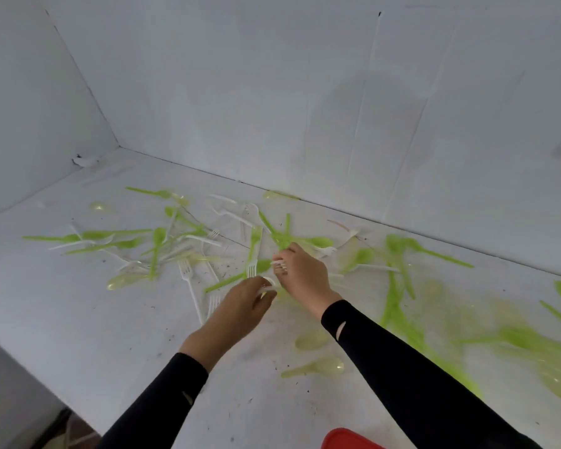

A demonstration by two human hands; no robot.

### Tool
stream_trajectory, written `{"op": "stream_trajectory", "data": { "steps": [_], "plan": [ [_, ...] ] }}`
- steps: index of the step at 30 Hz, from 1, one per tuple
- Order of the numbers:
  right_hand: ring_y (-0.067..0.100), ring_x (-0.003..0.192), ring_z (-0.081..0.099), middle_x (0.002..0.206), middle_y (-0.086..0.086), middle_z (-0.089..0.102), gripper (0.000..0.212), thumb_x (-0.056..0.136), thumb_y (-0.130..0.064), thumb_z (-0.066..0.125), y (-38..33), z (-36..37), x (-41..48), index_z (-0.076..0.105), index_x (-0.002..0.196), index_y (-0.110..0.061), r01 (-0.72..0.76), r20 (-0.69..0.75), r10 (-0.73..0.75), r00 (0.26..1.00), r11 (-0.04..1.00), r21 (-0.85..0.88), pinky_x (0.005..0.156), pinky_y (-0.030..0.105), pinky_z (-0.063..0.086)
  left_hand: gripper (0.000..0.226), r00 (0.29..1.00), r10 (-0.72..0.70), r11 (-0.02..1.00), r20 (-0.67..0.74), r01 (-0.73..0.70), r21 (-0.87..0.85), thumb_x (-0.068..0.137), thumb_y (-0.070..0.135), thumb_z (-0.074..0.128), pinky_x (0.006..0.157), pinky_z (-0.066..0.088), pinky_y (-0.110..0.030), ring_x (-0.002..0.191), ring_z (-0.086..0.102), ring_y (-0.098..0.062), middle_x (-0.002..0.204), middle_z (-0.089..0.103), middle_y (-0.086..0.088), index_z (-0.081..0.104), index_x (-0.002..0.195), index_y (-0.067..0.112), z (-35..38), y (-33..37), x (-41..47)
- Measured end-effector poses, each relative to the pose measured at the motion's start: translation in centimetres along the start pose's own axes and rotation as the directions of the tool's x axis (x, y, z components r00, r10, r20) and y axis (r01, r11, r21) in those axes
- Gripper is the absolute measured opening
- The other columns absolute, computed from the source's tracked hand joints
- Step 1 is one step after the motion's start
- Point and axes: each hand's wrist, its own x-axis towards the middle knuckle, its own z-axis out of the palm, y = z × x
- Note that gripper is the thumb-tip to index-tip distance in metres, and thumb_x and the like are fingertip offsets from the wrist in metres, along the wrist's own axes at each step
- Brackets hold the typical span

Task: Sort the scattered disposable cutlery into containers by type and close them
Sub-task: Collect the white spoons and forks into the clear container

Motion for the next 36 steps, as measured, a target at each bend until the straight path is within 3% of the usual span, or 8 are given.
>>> {"op": "stream_trajectory", "data": {
  "steps": [5,12,16,19,22,27,32,36],
  "plan": [
    [0.029,0.112,0.059,0.123,0.005,0.059,0.05,0.093,-0.046,0.054,-1.8,2.1,1.4,0.047,0.134,-0.017,0.001,0.324,0.062,0.944,0.981,-0.192,0.086,0.037,0.043,0.031,0.913,-0.383,0.913,-0.142,0.398,0.094,0.086,0.037,0.071,0.068,0.038,-0.03,0.085,0.058,-0.024,0.089,0.055,-0.003,0.051,0.086,0.014,-3.3,-5.2,-1.2],
    [0.031,0.1,0.063,0.113,0.006,0.062,0.033,0.1,-0.033,0.041,-0.7,2.5,-0.3,0.053,0.122,-0.011,-0.043,0.101,0.062,0.993,0.982,-0.184,0.076,0.034,0.045,0.05,0.867,-0.498,0.864,0.01,0.495,0.093,0.082,0.04,0.074,0.088,0.044,-0.031,0.112,0.056,-0.02,0.117,0.054,0.0,0.054,0.12,0.016,-2.1,-7.9,-2.6],
    [0.027,0.091,0.058,0.093,0.003,0.062,0.022,0.093,-0.025,0.048,1.6,-1.1,-0.1,0.056,0.106,-0.01,-0.176,-0.043,0.175,0.984,0.984,-0.003,0.067,0.032,0.041,0.021,0.913,-0.407,0.912,-0.007,0.407,0.049,0.086,0.028,0.072,0.067,0.034,-0.026,0.082,0.057,-0.022,0.081,0.057,0.003,0.055,0.087,0.015,-1.8,-7.0,-1.5],
    [0.027,0.076,0.054,0.074,-0.002,0.053,0.015,0.093,-0.023,0.051,3.8,-3.7,1.0,0.051,0.088,-0.01,-0.335,-0.071,0.362,0.929,0.909,0.25,0.063,0.034,0.042,0.018,0.943,-0.334,0.939,0.014,0.334,-0.085,0.094,0.021,0.063,0.066,0.041,-0.031,0.073,0.058,-0.023,0.078,0.059,-0.001,0.048,0.093,0.012,-1.8,-5.2,0.8],
    [0.025,0.068,0.066,0.088,0.008,0.064,0.013,0.093,-0.015,0.046,6.3,-5.4,2.5,0.056,0.097,-0.008,-0.419,-0.044,0.474,0.879,0.815,0.401,0.064,0.034,0.055,0.014,0.967,-0.256,0.929,0.008,0.248,-0.274,0.099,0.01,0.052,0.055,0.051,-0.034,0.055,0.063,-0.02,0.075,0.064,-0.007,0.039,0.101,0.008,-2.5,-3.9,3.6],
    [0.017,0.043,0.057,0.08,0.006,0.055,0.009,0.094,-0.01,0.043,10.0,-6.7,5.1,0.053,0.095,-0.009,-0.534,0.04,0.619,0.785,0.641,0.551,0.053,0.025,0.044,0.032,0.998,-0.041,0.998,0.039,0.04,0.045,0.087,0.021,0.072,0.052,0.041,-0.018,0.051,0.054,-0.014,0.064,0.056,-0.001,0.045,0.104,0.017,-3.0,-4.9,7.9],
    [0.022,0.058,0.053,0.078,0.006,0.049,0.017,0.093,-0.02,0.051,12.7,-5.8,6.6,0.05,0.085,-0.005,-0.631,0.046,0.722,0.691,0.571,0.525,0.037,0.021,0.043,0.04,0.951,0.087,0.954,0.297,-0.165,0.249,0.083,-0.004,0.059,0.077,0.051,-0.036,0.088,0.062,-0.025,0.114,0.048,-0.001,0.063,0.117,0.018,-2.8,-8.2,9.2],
    [0.028,0.066,0.055,0.062,0.006,0.049,0.037,0.087,-0.033,0.063,13.2,-4.3,8.0,0.049,0.068,-0.006,-0.659,0.046,0.711,0.701,0.622,0.423,0.062,0.032,0.05,0.039,0.924,0.238,0.891,0.297,-0.33,0.311,0.086,0.01,0.069,0.066,0.055,-0.042,0.077,0.064,-0.024,0.122,0.047,0.001,0.053,0.116,0.029,-2.1,-9.6,9.3]
  ]
}}
